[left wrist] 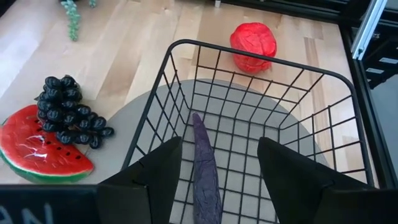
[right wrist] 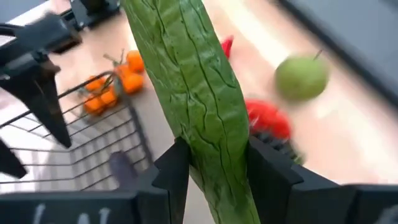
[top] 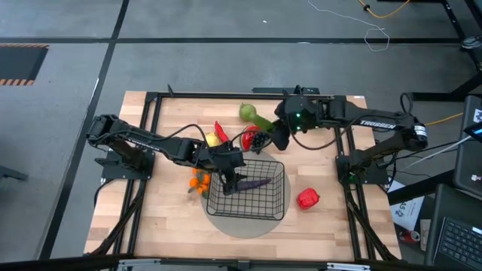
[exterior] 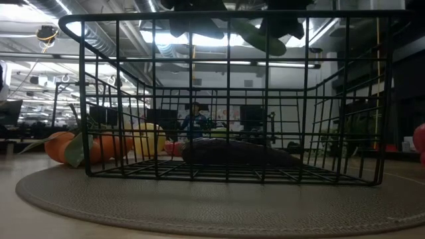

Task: Build produce basket
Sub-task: Put the green cucumber into the black wire basket

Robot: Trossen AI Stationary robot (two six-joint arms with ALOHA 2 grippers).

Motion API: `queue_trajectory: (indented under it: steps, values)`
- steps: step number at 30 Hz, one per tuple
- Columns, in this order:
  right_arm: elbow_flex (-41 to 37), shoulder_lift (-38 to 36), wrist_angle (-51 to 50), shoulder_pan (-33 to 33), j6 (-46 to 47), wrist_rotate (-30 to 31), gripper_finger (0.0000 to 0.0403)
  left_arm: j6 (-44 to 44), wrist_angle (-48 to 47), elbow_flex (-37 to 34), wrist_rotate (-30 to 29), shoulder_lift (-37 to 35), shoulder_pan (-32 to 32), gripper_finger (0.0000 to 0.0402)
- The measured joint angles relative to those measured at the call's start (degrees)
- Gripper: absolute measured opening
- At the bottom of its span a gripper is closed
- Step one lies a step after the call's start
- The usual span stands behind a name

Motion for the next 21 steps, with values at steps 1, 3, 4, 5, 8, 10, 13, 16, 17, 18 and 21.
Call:
queue_trajectory:
  steps: [1,3,4,5,8,10,13,16,17,18,21]
  values:
    - [-0.5,0.1,-0.5,0.0,1.6,-1.4,0.0132,0.0,0.0,0.0,0.0,0.0,0.0,0.0207]
    - [-1.8,0.4,-0.5,0.0,4.7,-4.5,0.0132,-0.1,0.1,0.0,0.0,0.0,0.0,0.0207]
    - [-2.6,0.4,-0.3,0.1,6.3,-6.6,0.0132,-0.1,0.2,0.0,0.0,0.0,0.0,0.0207]
    - [-3.7,0.4,-0.2,0.3,7.8,-8.8,0.0132,-0.3,0.2,0.0,0.0,0.0,0.0,0.0207]
    - [-7.1,0.4,1.2,1.5,11.6,-13.9,0.0132,-0.3,0.3,0.0,0.0,0.0,0.0,0.0207]
    - [-9.1,0.5,2.2,2.5,13.6,-16.5,0.0132,-0.3,0.6,0.0,0.0,0.0,0.0,0.0207]
    - [-11.8,0.5,5.2,4.1,16.3,-21.0,0.0132,-0.3,0.6,0.0,0.0,0.0,0.0,0.0207]
    - [-13.4,0.5,9.2,5.8,18.0,-26.4,0.0132,-0.3,0.9,0.0,0.0,0.0,0.1,0.0207]
    - [-13.7,0.5,10.6,6.4,18.4,-27.5,0.0132,-0.3,1.3,0.0,0.0,0.0,0.1,0.0207]
    - [-14.1,0.5,12.0,6.9,19.1,-27.9,0.0132,-0.3,1.8,0.0,0.0,0.0,0.1,0.0207]
    - [-15.2,0.5,13.6,8.0,20.4,-27.3,0.0132,0.1,4.1,0.0,0.0,0.0,0.1,0.0207]
